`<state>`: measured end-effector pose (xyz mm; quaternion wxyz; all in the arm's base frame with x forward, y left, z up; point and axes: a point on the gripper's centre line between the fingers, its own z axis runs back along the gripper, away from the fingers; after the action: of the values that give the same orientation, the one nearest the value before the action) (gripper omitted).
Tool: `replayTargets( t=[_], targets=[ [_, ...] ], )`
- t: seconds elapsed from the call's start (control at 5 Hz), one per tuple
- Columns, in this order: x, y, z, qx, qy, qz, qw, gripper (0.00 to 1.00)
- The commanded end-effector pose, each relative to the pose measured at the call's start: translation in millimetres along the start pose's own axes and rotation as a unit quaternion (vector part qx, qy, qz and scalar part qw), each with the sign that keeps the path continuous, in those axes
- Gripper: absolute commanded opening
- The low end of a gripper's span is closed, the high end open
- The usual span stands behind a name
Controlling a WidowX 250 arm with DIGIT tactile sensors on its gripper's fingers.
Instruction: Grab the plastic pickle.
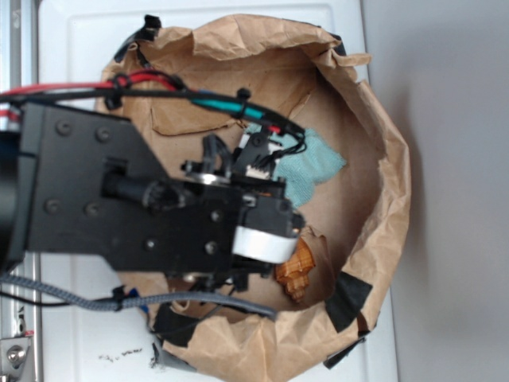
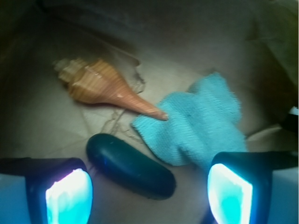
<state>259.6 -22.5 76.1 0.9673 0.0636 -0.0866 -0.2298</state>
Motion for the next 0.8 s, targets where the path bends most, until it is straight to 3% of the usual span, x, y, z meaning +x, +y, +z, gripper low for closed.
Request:
replayTargets(
  t=[0.0,0.4,0.6],
  targets=[
    [-6.8,3.2,-21.2,-0.019,-0.003,-0.031,0.999,1.00],
    [7.0,6.6,-50.4,0.005,0.002,-0.010,1.000,1.00],
    [11.6,6.4,-47.6,0.008,0.001,0.008,1.000,0.00]
  ],
)
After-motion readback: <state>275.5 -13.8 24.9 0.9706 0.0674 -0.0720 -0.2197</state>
